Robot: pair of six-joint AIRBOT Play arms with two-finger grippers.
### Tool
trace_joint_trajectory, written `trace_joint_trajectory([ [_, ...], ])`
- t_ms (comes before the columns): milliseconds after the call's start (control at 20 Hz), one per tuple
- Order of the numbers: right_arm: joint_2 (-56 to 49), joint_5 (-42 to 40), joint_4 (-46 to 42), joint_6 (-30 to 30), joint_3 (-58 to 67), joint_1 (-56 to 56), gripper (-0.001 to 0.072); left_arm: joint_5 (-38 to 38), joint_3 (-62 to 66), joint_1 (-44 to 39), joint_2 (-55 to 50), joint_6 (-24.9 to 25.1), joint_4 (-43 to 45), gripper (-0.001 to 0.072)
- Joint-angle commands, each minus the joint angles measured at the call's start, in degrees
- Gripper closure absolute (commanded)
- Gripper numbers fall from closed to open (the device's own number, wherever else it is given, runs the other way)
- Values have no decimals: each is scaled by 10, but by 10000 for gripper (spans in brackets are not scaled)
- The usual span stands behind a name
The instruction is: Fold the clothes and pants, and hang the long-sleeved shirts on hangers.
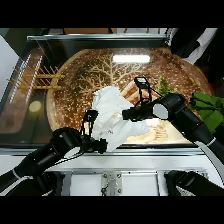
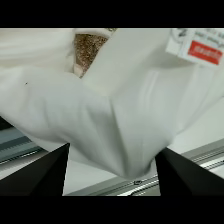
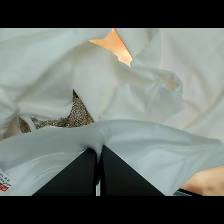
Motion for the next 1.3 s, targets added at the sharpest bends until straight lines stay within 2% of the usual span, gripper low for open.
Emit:
trace_joint_trajectory([
  [0, 0, 0, 0, 1, 0, 0, 695, -35, 21, -5, -26, -6, 46, 156],
  [50, 0, 0, 0, 1, 0, 0, 695, -50, 26, -4, -22, -6, 67, 157],
  [100, 0, 0, 0, 1, 0, 0, 695, -59, 26, -3, -13, -8, 90, 251],
  [150, 0, 0, 0, 1, 0, 0, 695, -60, 21, 1, -1, -6, 94, 483],
  [200, 0, 0, 0, 1, 0, 0, 695, -56, 10, 8, 14, -6, 90, 567],
  [450, 0, 0, 0, 1, 0, 0, 695, -49, -45, 49, 82, -6, 52, 568],
  [550, 0, 0, 0, 1, 0, 0, 695, -45, -45, 77, 112, -5, 42, 689],
  [700, 0, 6, 0, 0, 1, 0, 695, -35, -33, 110, 154, 0, 42, 690],
  [750, 0, 6, 0, -15, 6, 0, 696, -30, -17, 121, 163, 16, 42, 690],
  [850, 0, 6, -3, -45, 46, -2, 697, -11, 45, 148, 166, 63, 42, 690],
  [1000, -1, 6, -17, -80, 188, -16, 697, 9, 246, 218, 112, 158, 32, 690],
  [1150, 0, 4, -19, -111, 372, -24, 697, 8, 505, 264, 19, 279, -66, 690],
  [1250, 0, -2, -19, -121, 485, -24, 697, 7, 674, 269, -45, 324, -124, 690],
])
